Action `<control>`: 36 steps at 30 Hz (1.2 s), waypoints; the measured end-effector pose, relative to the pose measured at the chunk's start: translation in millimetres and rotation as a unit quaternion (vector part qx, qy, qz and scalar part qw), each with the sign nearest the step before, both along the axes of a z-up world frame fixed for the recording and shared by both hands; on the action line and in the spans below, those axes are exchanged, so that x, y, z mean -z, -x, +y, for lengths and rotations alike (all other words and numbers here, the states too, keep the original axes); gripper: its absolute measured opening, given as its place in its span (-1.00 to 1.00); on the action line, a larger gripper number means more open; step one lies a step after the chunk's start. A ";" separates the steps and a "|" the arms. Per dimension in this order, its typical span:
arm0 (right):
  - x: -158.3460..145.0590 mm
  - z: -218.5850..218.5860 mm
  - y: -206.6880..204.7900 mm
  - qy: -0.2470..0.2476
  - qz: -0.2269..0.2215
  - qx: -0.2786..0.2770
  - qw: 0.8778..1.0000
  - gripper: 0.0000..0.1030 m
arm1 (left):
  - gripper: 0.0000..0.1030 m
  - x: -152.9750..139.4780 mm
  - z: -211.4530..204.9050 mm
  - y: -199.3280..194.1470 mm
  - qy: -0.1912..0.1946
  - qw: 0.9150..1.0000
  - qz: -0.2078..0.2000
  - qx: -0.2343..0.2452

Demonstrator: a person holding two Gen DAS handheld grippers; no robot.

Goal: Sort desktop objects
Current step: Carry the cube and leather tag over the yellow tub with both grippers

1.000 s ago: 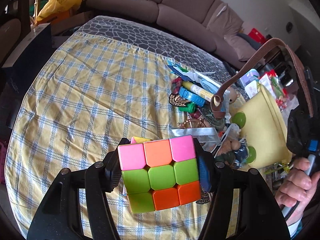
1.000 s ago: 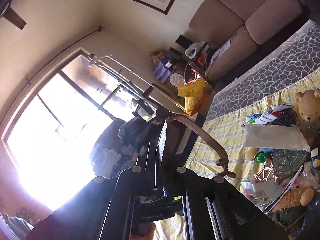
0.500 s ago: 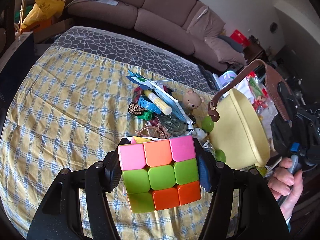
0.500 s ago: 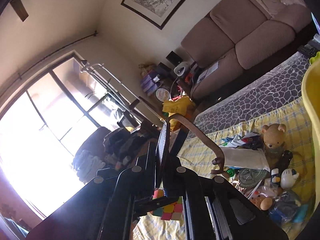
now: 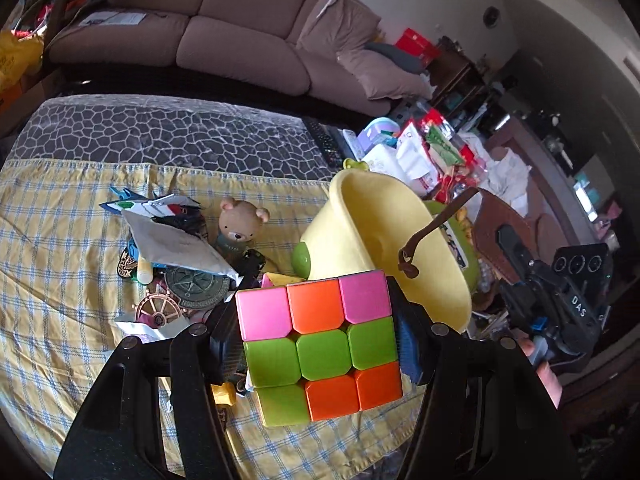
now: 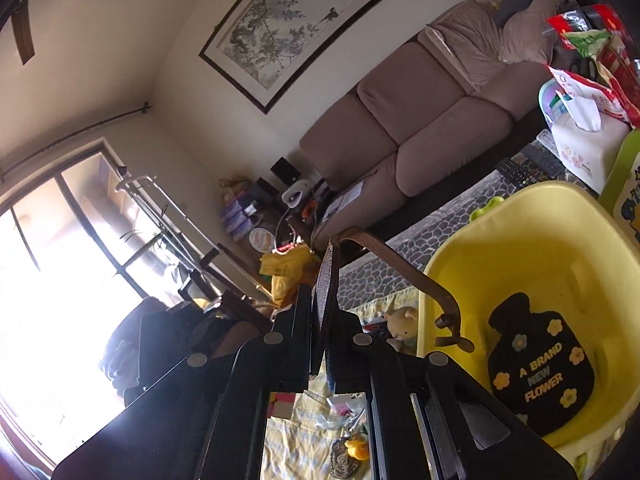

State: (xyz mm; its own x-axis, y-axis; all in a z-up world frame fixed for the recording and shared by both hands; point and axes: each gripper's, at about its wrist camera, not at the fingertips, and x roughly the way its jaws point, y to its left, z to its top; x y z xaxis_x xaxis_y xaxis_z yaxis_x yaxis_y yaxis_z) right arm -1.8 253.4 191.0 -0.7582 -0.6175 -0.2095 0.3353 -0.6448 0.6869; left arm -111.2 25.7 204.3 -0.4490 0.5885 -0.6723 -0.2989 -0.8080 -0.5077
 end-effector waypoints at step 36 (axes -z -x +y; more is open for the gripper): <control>26.8 80.9 -18.3 -0.159 -0.103 0.129 0.973 -0.20 | 0.14 37.8 243.2 104.8 0.119 0.986 -0.082 0.080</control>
State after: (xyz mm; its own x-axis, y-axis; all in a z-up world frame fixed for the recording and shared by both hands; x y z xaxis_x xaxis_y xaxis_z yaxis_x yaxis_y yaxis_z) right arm 16.5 334.3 164.3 -0.8012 -0.2913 -0.5227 0.0102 -0.8800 0.4748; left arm -216.0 269.0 166.5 -0.2372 0.4596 -0.8559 -0.3632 -0.8591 -0.3607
